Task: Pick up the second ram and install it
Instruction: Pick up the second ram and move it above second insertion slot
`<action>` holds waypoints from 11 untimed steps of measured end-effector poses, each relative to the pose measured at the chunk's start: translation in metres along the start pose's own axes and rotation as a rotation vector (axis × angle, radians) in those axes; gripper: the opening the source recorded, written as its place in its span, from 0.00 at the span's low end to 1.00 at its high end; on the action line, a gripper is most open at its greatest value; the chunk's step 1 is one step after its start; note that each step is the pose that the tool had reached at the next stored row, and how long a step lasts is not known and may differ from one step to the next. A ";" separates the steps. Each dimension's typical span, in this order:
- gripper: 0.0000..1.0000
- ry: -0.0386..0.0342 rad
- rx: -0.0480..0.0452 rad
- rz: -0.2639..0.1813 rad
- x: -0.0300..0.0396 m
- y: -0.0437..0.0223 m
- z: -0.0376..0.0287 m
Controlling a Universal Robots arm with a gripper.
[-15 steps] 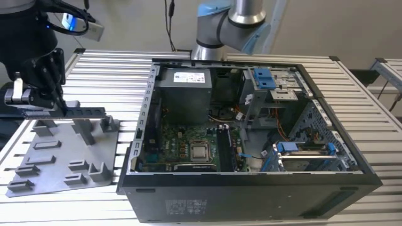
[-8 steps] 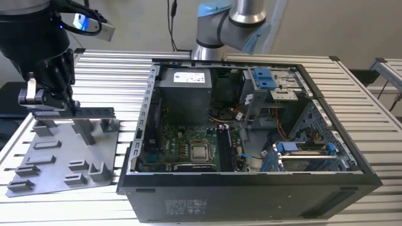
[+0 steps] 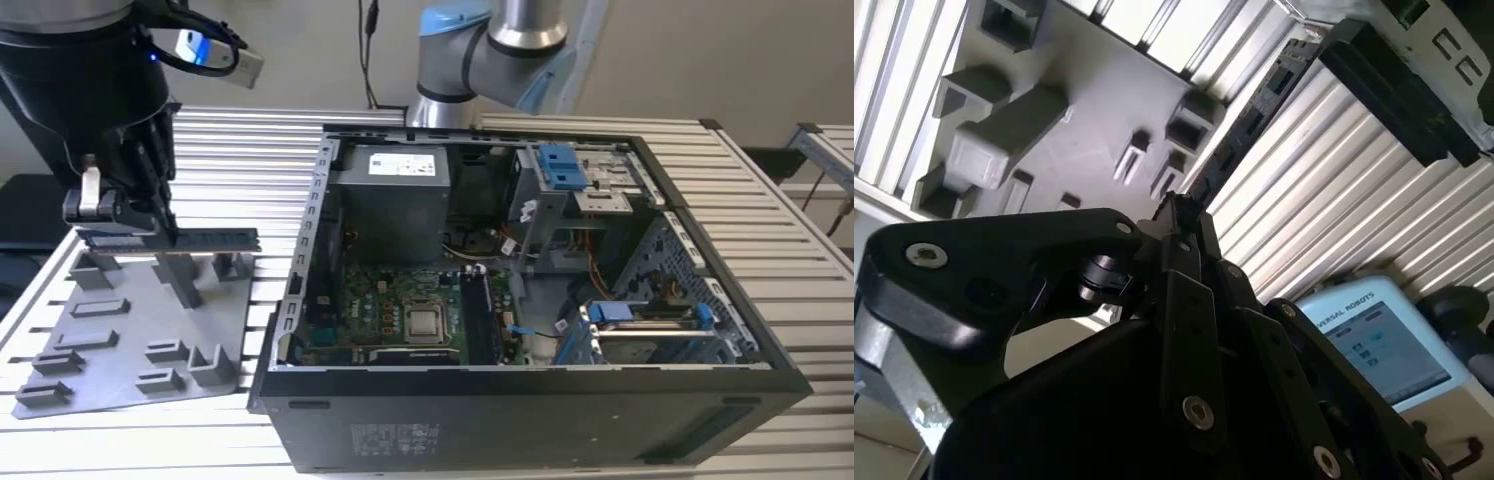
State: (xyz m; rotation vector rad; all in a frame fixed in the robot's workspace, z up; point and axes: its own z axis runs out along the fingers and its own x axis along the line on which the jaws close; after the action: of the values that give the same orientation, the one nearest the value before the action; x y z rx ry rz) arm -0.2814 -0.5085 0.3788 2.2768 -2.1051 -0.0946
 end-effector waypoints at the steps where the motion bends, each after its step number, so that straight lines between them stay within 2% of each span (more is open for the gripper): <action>1: 0.15 -0.0001 0.0001 0.000 0.0001 -0.0023 -0.0001; 4: 0.15 -0.0001 0.0001 0.000 0.0004 -0.0062 -0.0004; 11: 0.15 0.0006 0.0010 0.000 0.0005 -0.0065 -0.0004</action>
State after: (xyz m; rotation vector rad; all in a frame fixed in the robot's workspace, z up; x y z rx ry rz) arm -0.2749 -0.5085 0.3788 2.2773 -2.1052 -0.0929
